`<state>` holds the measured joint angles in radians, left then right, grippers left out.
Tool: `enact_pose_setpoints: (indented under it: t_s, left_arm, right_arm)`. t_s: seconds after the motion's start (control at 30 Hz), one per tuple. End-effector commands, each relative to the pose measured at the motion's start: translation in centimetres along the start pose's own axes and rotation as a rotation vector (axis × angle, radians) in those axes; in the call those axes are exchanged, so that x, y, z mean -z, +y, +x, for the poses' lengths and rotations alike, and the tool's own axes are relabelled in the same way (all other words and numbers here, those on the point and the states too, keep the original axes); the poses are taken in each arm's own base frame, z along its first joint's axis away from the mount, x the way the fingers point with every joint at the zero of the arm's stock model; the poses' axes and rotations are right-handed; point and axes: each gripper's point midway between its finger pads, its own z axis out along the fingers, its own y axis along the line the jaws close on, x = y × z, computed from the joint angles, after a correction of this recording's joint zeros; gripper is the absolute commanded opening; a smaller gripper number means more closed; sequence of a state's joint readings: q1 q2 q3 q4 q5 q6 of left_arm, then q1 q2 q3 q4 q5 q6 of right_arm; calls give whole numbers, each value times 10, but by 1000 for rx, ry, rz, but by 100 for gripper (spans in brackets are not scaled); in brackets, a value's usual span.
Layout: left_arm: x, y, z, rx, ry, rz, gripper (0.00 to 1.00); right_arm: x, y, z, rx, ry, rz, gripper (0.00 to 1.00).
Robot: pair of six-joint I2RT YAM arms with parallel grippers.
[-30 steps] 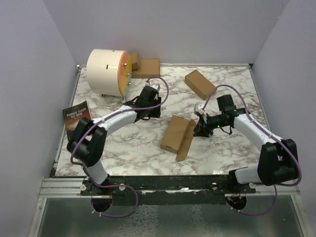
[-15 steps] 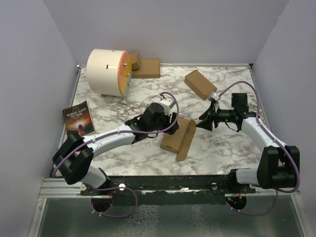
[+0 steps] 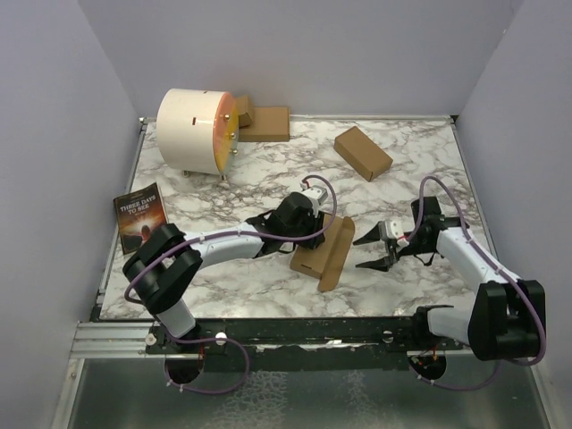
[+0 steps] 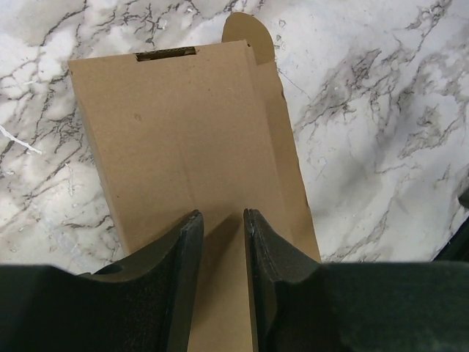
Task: Fold the paper box
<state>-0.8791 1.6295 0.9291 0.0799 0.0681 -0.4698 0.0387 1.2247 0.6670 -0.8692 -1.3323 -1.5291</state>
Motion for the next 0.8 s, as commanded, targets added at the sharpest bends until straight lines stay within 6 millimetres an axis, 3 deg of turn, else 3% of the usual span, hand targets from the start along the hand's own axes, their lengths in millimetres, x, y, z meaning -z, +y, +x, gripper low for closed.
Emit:
enact_pose_setpoints:
  t_s: [0.0,0.27,0.4,0.77]
  left_arm:
    - [-7,4,14,20,44,-2,32]
    - [-17,35,14,126,51,-67,32]
    - [-22,42,10,164,48,-70,33]
    - [-30,42,11,212,50,-42,33]
  right_arm:
    - [-14,25,-8,157,-28,-103,55]
    - [-63,65,25,299,159,-308,50]
    - [-72,72,43,330,224,-342,47]
    - [-94,36,70,435,372,-172,48]
